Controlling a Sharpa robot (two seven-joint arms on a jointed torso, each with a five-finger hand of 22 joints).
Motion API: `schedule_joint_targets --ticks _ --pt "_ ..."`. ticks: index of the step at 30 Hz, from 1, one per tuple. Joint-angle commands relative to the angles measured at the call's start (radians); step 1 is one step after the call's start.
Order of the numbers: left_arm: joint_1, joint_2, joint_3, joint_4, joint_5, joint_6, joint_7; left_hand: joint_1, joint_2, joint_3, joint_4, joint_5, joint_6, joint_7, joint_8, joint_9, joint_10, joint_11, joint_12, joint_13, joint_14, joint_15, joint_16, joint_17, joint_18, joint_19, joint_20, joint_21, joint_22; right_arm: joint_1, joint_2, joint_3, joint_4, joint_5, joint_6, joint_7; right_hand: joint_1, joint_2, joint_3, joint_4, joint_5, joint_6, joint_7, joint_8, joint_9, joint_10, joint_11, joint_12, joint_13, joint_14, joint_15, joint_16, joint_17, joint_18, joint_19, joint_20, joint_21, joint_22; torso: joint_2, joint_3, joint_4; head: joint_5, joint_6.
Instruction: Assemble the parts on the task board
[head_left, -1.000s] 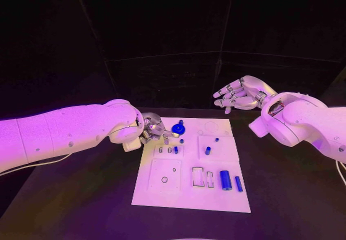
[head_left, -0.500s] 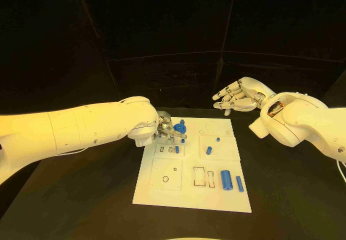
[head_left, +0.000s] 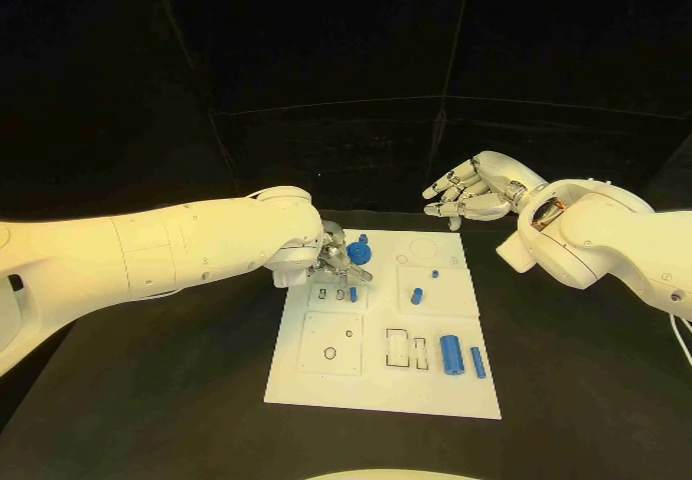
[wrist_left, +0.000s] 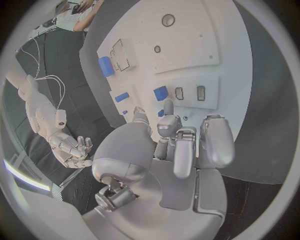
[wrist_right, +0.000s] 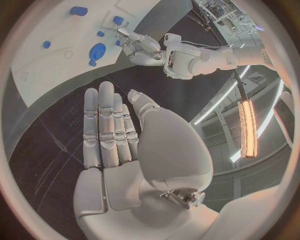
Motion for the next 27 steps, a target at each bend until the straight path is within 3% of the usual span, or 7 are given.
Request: schedule_joint_targets --ticks 1,27 --pt "0.0 0.004 0.001 -0.006 -0.011 0.049 -0.028 0.012 -0.002 0.004 -0.005 -0.005 0.0 -0.005 0.005 0.002 0.005 -0.002 0.001 -0.002 0.104 -0.005 0.003 0.263 -0.016 0.006 -0.002 0.004 -0.001 0.003 0.0 0.001 0.003 -0.012 0.006 -0.009 -0.004 -0.006 0.001 0.007 0.004 -0.004 0.001 0.001 0.001 0.0 0.001 -0.004 -0.001 -0.003 0.001 0.005 0.001 0.004 0.006 -0.001 -0.005 -0.002 0.0 0.0 0.0018 0.002 -0.003" --pt "-0.008 0.041 0.001 -0.044 -0.011 0.097 -0.025 0.05 0.008 0.026 -0.024 -0.004 -0.013 -0.01 0.041 0.033 0.003 -0.006 -0.001 -0.001 0.104 -0.009 0.003 0.263 -0.017 0.007 -0.005 0.007 0.004 0.003 0.012 0.001 -0.006 -0.012 0.017 -0.012 0.001 -0.003 0.004 0.012 0.016 0.003 -0.002 0.008 0.003 0.005 -0.003 0.001 -0.007 -0.005 -0.002 0.016 0.027 0.004 0.016 -0.003 -0.011 -0.006 -0.001 0.0007 0.0008 0.004 -0.016"
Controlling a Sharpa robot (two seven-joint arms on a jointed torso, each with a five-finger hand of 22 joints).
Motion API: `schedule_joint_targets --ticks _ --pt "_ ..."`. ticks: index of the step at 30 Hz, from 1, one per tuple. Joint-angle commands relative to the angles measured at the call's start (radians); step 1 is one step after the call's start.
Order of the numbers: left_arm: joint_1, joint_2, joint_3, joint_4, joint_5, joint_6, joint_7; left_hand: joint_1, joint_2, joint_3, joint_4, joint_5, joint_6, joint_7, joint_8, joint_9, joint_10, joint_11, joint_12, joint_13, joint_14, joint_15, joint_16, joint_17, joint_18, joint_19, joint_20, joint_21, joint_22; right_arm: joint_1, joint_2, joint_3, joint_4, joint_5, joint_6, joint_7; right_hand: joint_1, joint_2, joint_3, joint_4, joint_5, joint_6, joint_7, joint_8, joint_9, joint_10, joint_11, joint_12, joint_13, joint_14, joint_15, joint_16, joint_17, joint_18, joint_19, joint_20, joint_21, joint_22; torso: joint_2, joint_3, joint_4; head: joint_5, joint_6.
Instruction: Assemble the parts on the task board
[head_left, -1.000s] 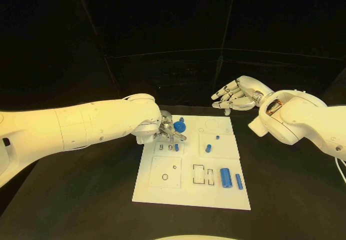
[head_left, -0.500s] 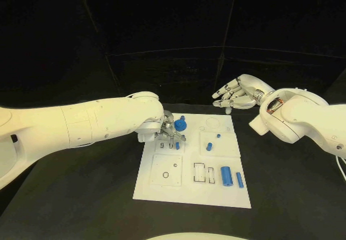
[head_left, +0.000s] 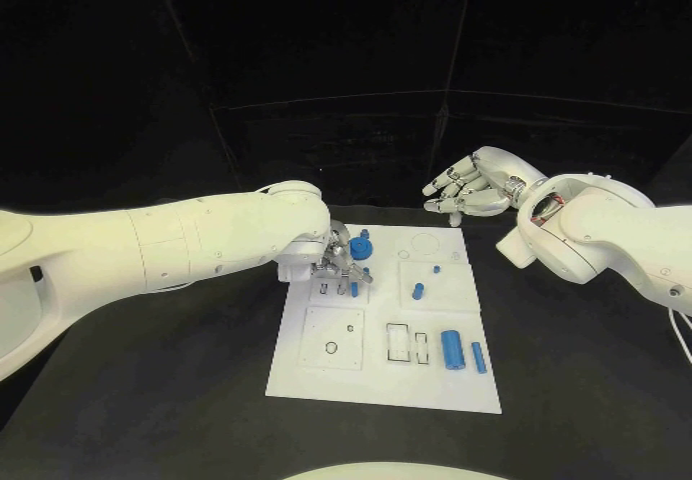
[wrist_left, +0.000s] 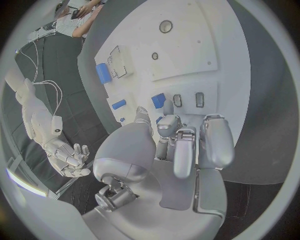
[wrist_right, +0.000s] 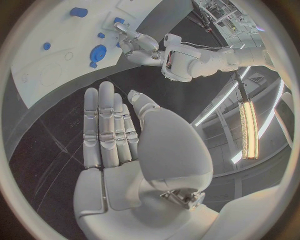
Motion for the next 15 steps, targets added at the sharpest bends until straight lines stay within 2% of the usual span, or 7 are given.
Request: schedule_joint_targets --ticks 1,15 --pt "0.0 0.003 0.001 -0.002 -0.007 0.027 -0.005 0.015 0.001 0.006 -0.004 -0.004 -0.007 -0.002 0.006 0.004 0.003 -0.006 -0.002 -0.001 0.104 -0.009 0.003 0.263 -0.017 0.003 -0.001 0.003 0.001 0.003 0.002 0.001 0.0 -0.004 0.005 0.003 0.002 -0.002 0.002 0.004 0.007 0.004 -0.003 0.005 0.002 0.005 -0.003 0.001 -0.002 -0.007 -0.002 0.004 0.004 0.004 0.007 -0.002 -0.007 -0.002 0.0 -0.0001 0.0013 -0.002 -0.001" --pt "-0.007 0.021 0.001 -0.023 -0.004 0.042 -0.002 0.036 0.009 0.027 -0.019 -0.004 -0.019 -0.002 0.017 0.016 0.001 -0.005 -0.004 -0.002 0.104 -0.009 0.003 0.263 -0.017 0.003 -0.001 0.004 0.003 0.003 0.007 0.001 -0.005 -0.004 0.003 0.006 0.007 -0.002 0.005 0.003 0.017 0.005 -0.003 0.006 0.002 0.005 -0.004 0.002 -0.005 -0.01 -0.003 0.006 0.013 0.004 0.01 -0.003 -0.009 -0.003 0.0 0.0001 0.0009 -0.001 -0.007"
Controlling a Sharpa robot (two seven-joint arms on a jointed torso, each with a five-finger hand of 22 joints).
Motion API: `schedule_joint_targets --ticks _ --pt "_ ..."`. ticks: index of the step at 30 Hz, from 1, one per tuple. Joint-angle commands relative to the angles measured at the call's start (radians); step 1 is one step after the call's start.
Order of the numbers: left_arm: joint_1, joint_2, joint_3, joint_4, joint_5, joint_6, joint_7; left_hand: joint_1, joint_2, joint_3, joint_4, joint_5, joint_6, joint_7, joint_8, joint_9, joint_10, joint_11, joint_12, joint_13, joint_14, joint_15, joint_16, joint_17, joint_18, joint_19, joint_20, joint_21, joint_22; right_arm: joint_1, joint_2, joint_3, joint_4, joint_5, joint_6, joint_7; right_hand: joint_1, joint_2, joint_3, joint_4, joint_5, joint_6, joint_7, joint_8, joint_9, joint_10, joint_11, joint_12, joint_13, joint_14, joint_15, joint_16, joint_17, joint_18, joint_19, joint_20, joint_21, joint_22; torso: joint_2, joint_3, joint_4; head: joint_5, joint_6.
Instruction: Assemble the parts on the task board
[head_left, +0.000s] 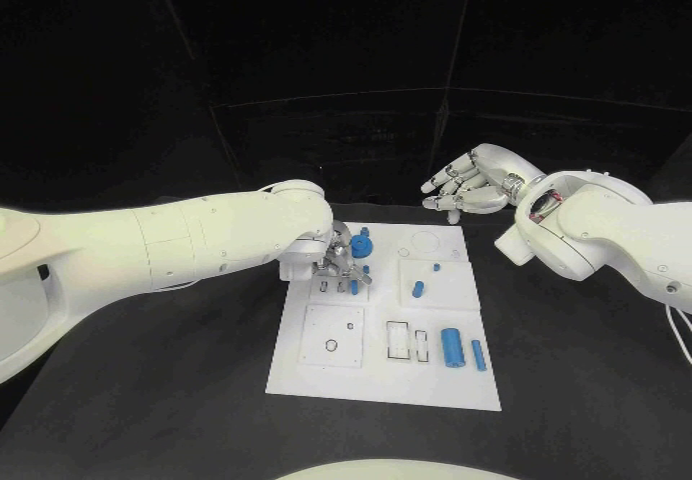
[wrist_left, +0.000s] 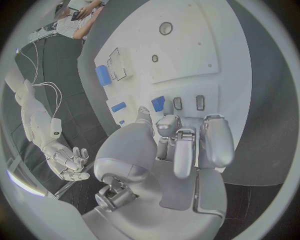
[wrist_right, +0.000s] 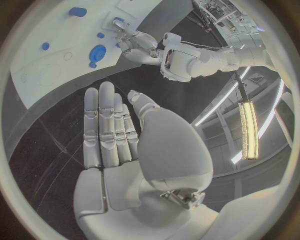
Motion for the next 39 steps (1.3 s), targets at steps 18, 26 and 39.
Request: schedule_joint_targets --ticks 18,26,39 --pt "-0.008 0.006 0.001 -0.014 0.014 -0.003 -0.006 0.078 0.032 0.072 -0.051 -0.004 -0.025 0.001 0.022 0.02 0.0 -0.007 -0.007 0.001 0.104 -0.009 0.003 0.263 -0.017 0.002 -0.002 0.003 0.002 0.003 0.003 0.001 -0.001 -0.008 0.011 -0.002 0.014 -0.001 0.01 0.002 0.01 0.006 -0.003 0.008 0.001 0.002 -0.004 0.001 -0.006 -0.012 0.001 0.007 0.01 0.004 0.007 0.0 -0.008 -0.003 0.0 0.001 0.0007 -0.007 -0.006" --pt "-0.009 0.006 0.001 -0.01 0.045 0.001 -0.007 0.125 0.04 0.113 -0.095 -0.004 -0.034 -0.002 0.027 0.027 -0.001 -0.009 -0.01 -0.001 0.104 -0.011 0.003 0.263 -0.017 0.001 -0.003 0.001 0.0 0.003 0.007 0.001 -0.005 -0.015 0.02 -0.009 0.015 -0.001 0.01 0.002 0.01 0.006 -0.003 0.008 0.001 0.002 -0.004 0.001 -0.006 -0.012 0.001 0.007 0.01 0.004 0.007 0.0 -0.008 -0.003 0.0 0.0007 -0.0002 -0.007 -0.009" --pt "-0.01 0.003 0.001 -0.006 0.052 0.003 -0.007 0.11 0.026 0.118 -0.1 -0.004 -0.035 0.0 0.03 0.032 0.0 -0.007 -0.012 -0.001 0.104 -0.01 0.003 0.263 -0.017 0.0 -0.002 0.001 0.001 0.003 0.012 0.001 -0.008 -0.018 0.025 -0.015 0.014 -0.001 0.01 0.003 0.011 0.007 -0.002 0.009 0.001 0.001 -0.003 0.0 -0.007 -0.015 0.002 0.006 0.013 0.004 0.007 0.0 -0.009 -0.003 0.0 0.0006 0.0008 -0.005 -0.013"
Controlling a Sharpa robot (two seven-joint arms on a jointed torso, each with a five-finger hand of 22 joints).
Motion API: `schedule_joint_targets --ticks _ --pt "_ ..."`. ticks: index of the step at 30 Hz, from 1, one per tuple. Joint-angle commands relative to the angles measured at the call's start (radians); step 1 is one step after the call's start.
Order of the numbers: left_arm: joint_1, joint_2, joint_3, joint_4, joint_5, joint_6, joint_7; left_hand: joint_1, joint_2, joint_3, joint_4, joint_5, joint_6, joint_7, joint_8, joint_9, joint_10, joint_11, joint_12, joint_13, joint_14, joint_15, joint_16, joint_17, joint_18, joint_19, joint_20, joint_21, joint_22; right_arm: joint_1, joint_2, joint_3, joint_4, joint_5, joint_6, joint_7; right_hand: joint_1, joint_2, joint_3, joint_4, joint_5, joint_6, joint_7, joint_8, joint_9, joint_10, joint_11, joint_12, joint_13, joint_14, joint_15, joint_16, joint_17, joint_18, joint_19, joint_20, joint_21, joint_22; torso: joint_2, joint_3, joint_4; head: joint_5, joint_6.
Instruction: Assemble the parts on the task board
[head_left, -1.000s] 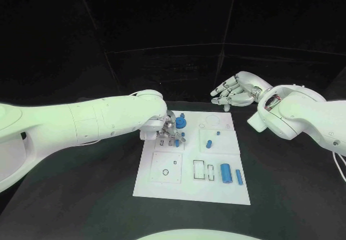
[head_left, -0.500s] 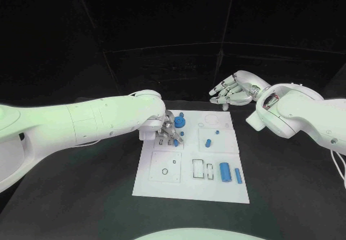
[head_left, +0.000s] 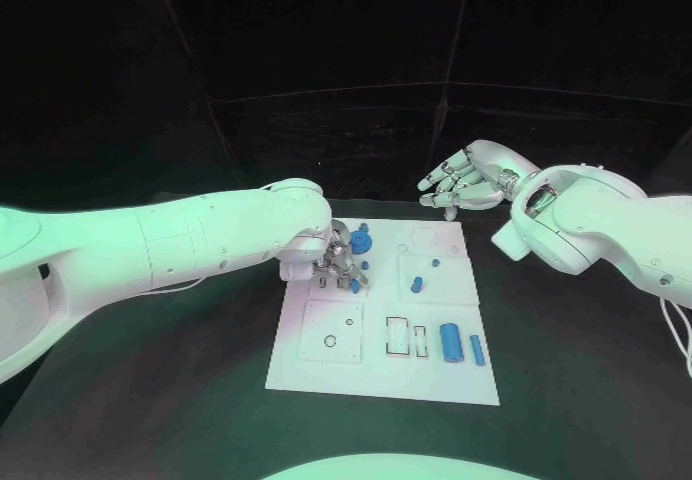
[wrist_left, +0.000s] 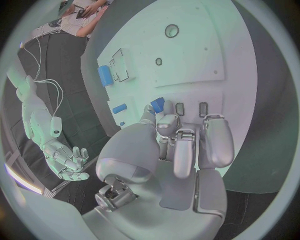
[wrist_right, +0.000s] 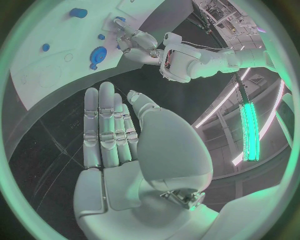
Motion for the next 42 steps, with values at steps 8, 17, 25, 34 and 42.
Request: schedule_joint_targets --ticks 8,17,25,34,42 --pt "0.0 -0.004 0.001 0.004 0.01 -0.018 0.007 0.075 -0.008 0.06 -0.077 -0.004 -0.013 -0.008 0.007 0.005 -0.001 -0.015 -0.009 -0.001 0.107 -0.012 0.003 0.263 -0.017 0.0 -0.006 0.001 0.002 0.003 0.002 0.001 0.0 -0.006 0.011 -0.003 0.005 -0.001 0.007 0.001 0.006 0.008 -0.002 0.006 0.002 0.0 -0.003 0.0 -0.002 -0.008 0.002 0.006 0.002 0.003 0.007 0.0 -0.006 -0.002 0.0 -0.0001 -0.0011 0.002 0.0" --pt "-0.001 -0.012 0.001 0.013 0.011 -0.057 0.031 0.154 -0.008 0.158 -0.181 -0.003 -0.015 -0.014 -0.005 0.0 -0.003 -0.021 -0.022 -0.004 0.107 -0.018 0.003 0.263 -0.017 0.001 -0.013 0.001 0.003 0.003 0.002 0.001 -0.001 -0.006 0.01 -0.003 0.004 0.0 0.008 0.003 0.007 0.008 -0.002 0.006 0.002 0.0 -0.003 0.0 -0.003 -0.009 0.002 0.006 0.004 0.003 0.006 0.0 -0.007 -0.002 0.001 -0.0002 -0.0007 0.003 -0.002" --pt "-0.001 -0.029 0.001 0.032 0.011 -0.098 0.052 0.117 -0.017 0.276 -0.258 -0.004 -0.026 -0.004 -0.006 0.009 0.009 -0.014 -0.028 -0.002 0.107 -0.01 0.003 0.263 -0.018 0.001 -0.008 0.002 0.007 0.003 0.001 0.001 -0.002 -0.006 0.01 -0.002 0.003 0.0 0.008 0.004 0.007 0.009 -0.002 0.007 0.002 0.0 -0.003 0.0 -0.004 -0.01 0.002 0.006 0.005 0.003 0.006 0.001 -0.007 -0.002 0.0 -0.0002 -0.0007 0.004 -0.002" --pt "-0.001 -0.107 0.002 0.116 0.01 -0.214 0.082 0.0 -0.057 0.468 -0.332 -0.005 -0.032 0.0 0.014 0.039 0.027 -0.008 -0.022 0.015 0.107 -0.009 0.003 0.263 -0.019 0.006 -0.003 0.007 0.016 0.003 -0.003 0.001 -0.003 -0.006 0.009 -0.002 0.003 0.0 0.008 0.004 0.007 0.009 -0.002 0.007 0.002 0.0 -0.003 0.0 -0.004 -0.01 0.002 0.006 0.006 0.003 0.006 0.001 -0.008 -0.003 -0.001 0.0011 0.0021 0.003 -0.001" --pt "-0.006 -0.186 0.001 0.202 -0.016 -0.339 0.098 -0.051 -0.092 0.575 -0.343 -0.004 -0.029 -0.001 0.024 0.054 0.036 -0.011 -0.019 0.019 0.107 -0.008 0.003 0.263 -0.02 0.01 -0.004 0.012 0.024 0.003 -0.007 0.001 -0.002 -0.006 0.007 -0.002 0.003 0.0 0.008 0.004 0.007 0.009 -0.002 0.007 0.002 0.0 -0.003 0.0 -0.004 -0.01 0.002 0.006 0.006 0.003 0.006 0.001 -0.008 -0.003 -0.001 0.0017 0.0022 0.009 0.001"
